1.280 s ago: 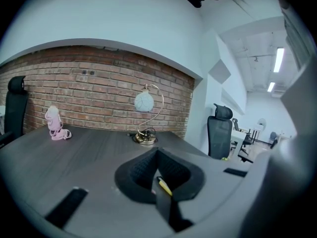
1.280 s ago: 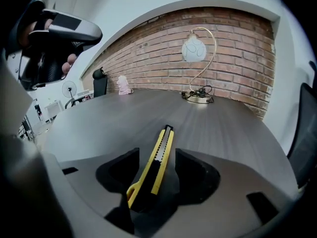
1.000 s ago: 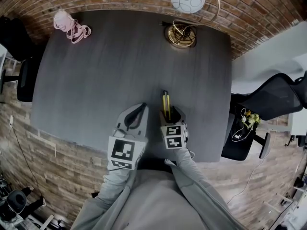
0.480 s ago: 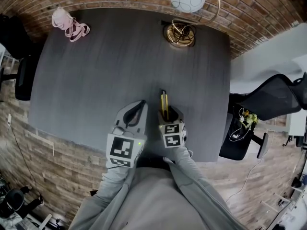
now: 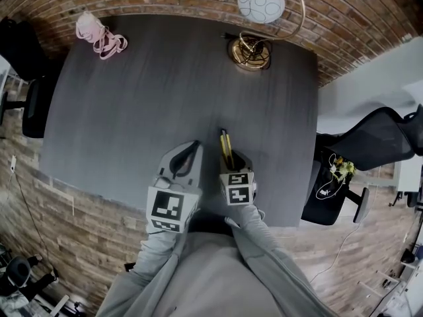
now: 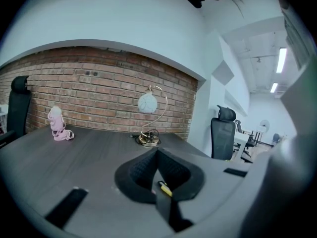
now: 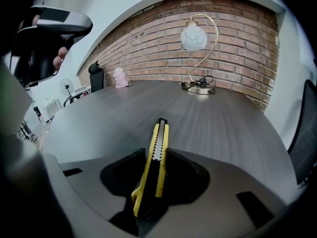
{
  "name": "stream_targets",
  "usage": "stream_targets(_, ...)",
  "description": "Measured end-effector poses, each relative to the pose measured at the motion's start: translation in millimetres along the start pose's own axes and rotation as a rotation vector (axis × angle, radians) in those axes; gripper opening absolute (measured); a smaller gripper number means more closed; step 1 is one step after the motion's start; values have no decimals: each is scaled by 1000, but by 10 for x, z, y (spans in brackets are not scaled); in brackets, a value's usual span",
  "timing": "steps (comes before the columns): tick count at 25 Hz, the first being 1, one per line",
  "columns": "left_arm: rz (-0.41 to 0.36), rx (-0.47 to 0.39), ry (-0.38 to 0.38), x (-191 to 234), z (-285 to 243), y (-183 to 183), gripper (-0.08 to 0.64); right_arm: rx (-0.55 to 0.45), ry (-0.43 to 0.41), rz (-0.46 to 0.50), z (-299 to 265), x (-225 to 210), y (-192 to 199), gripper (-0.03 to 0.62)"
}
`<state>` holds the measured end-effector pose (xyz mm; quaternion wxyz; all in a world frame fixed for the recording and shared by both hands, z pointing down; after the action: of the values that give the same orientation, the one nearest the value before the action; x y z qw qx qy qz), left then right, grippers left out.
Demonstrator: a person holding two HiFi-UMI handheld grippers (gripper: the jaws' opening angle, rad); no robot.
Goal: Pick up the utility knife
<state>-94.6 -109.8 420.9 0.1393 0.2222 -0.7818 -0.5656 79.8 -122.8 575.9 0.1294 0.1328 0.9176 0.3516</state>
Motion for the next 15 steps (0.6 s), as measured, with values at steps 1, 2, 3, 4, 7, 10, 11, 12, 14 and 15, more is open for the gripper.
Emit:
stream_targets(1, 1, -1, -2, 2, 7, -4, 18, 0, 1, -4, 2, -10, -2, 143)
stream_targets(2, 1, -3, -5, 5, 14, -8, 18, 0, 1, -8, 5, -22, -6, 141)
stream_targets(3, 0, -4, -8, 8, 20, -12, 18, -1, 2, -12, 7, -36, -9, 138)
stream_targets(4, 0, -5, -10, 12, 27, -14, 18, -3, 3, -15, 7, -52, -10, 138)
stream_targets(7, -3, -9, -18, 28, 53, -17, 18, -16, 9, -27, 11, -100, -16, 137)
stream_targets(10, -4, -11, -21, 40, 82, -22, 18, -32, 17, -35, 52, -132, -51, 135)
stream_targets(11, -4, -12, -22, 41, 91, -23, 18, -38, 20, -37, 70, -143, -62, 135)
stream_targets(12, -5, -13, -23, 41, 98, -24, 18, -43, 24, -38, 91, -154, -75, 135)
stream_targets(14, -7, -20, -26, 40, 102, -40, 18, -58, 29, -39, 131, -178, -104, 135)
stream_targets(15, -9, -27, -28, 39, 101, -53, 18, -70, 29, -40, 150, -190, -123, 135)
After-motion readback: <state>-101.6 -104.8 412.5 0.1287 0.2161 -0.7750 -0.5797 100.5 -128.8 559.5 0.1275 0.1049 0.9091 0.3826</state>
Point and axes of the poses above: the fingertips, and each gripper's own axes: z backward along the fingers, x to its left, y out of its underside, the point moved 10 cm from there along z, backward along the fingers, and after that the axes turned 8 degrees about -z, right-handed, at the moved point
